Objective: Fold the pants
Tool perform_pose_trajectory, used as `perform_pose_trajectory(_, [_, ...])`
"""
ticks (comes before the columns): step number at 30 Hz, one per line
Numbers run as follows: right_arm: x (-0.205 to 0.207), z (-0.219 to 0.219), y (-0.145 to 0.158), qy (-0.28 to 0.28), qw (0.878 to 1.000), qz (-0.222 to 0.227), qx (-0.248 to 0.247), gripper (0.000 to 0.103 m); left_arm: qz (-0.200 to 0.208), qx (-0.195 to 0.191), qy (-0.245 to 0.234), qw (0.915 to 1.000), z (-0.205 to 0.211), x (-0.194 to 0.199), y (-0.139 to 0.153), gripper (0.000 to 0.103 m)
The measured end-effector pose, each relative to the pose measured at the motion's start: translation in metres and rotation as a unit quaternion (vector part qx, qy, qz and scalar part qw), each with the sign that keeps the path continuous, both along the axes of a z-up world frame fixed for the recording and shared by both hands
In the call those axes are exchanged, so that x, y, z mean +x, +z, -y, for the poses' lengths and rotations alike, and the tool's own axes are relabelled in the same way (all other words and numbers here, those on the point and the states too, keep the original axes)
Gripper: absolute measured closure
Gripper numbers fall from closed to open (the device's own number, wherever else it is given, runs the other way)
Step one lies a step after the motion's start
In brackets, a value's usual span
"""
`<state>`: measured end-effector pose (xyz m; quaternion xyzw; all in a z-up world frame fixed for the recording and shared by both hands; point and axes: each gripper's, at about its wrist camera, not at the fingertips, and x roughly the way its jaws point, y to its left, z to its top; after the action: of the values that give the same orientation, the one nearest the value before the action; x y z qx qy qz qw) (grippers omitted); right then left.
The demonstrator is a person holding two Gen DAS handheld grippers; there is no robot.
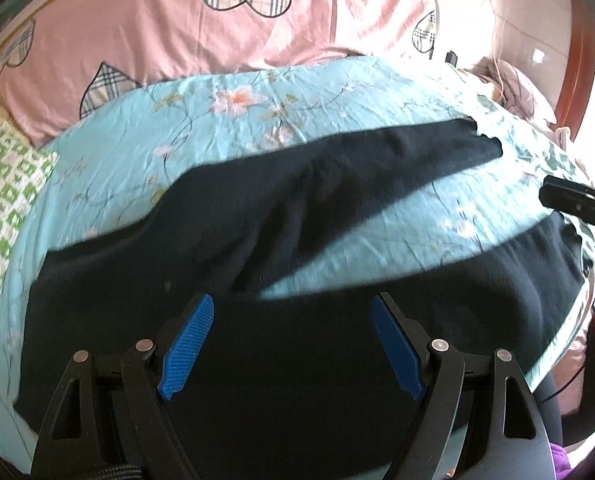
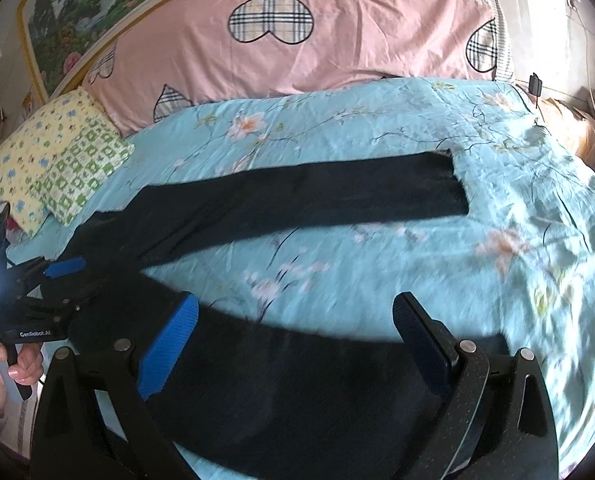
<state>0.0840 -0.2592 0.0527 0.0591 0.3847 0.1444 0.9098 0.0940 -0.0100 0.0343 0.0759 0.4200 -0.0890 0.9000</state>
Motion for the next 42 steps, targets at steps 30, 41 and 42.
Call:
perform_pose_trajectory(30, [0.203, 0.098, -0.039, -0.041, 0.995, -0.095, 0.013, 0.042, -0.088, -0.002, -0.131, 0.9874, 0.039, 0.217, -0.034, 0.022])
perform_pose_trajectory(41, [0.187, 0.101, -0.019, -0.018, 0.996, -0.066, 0.057, 0.094, -0.110, -0.020, -0.171, 0.9789, 0.048, 0.196, -0.029, 0.096])
perform_pose_trajectory(42, [0.182, 0.101, -0.014, -0.014, 0.996, -0.062, 0.061, 0.094, -0.105, -0.023, -0.176, 0.9786, 0.048, 0.190, -0.024, 0.096])
